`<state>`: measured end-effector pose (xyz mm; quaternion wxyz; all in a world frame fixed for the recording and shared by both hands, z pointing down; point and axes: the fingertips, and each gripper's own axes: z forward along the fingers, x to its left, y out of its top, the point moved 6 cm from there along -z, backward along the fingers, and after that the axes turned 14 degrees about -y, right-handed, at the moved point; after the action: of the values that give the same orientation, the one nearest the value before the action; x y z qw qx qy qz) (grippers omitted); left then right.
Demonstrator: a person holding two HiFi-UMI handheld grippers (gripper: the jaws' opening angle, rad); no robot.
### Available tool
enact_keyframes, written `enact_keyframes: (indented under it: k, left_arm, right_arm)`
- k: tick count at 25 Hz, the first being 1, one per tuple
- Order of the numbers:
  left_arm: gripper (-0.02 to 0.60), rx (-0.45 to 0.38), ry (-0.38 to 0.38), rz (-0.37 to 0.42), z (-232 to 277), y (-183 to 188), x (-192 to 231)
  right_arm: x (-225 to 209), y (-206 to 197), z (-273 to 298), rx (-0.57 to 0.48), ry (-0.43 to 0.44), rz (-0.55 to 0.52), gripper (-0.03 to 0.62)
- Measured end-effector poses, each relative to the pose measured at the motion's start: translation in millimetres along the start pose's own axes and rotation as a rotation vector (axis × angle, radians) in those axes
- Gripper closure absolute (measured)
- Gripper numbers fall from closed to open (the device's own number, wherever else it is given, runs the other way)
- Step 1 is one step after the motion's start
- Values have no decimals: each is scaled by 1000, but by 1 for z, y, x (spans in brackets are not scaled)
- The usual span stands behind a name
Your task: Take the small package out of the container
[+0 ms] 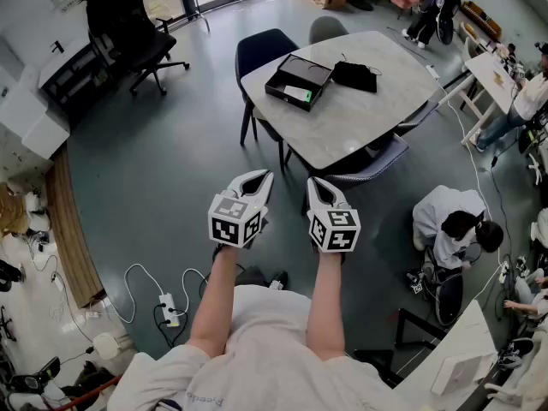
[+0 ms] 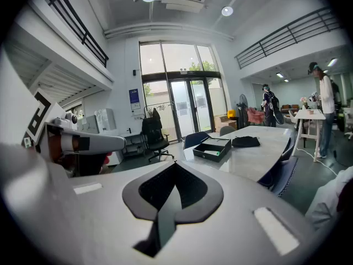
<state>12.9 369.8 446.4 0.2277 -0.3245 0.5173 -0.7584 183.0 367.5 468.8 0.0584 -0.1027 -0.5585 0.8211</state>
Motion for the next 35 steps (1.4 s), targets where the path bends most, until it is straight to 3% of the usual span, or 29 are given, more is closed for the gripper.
enact_keyframes:
  k: [6,12,16,24,35]
  left_arm:
    - [529,12,25,9,-2,3,14]
    - [529,3,63,-11,-9,6,27]
    - [529,17,68,-13,-12,4,32]
    - [529,17,91,-69,4,0,74]
    - [528,42,-5,-68,91,55,178]
  right_arm:
    - [3,10,14,-24,28,-22,592]
    - [14,26,20,-128,186,36,599]
    - [15,26,24,-138,207,46,597]
    - [-3,15,62,-71,158,9,597]
    - [-32,65,167,-52,69,27,596]
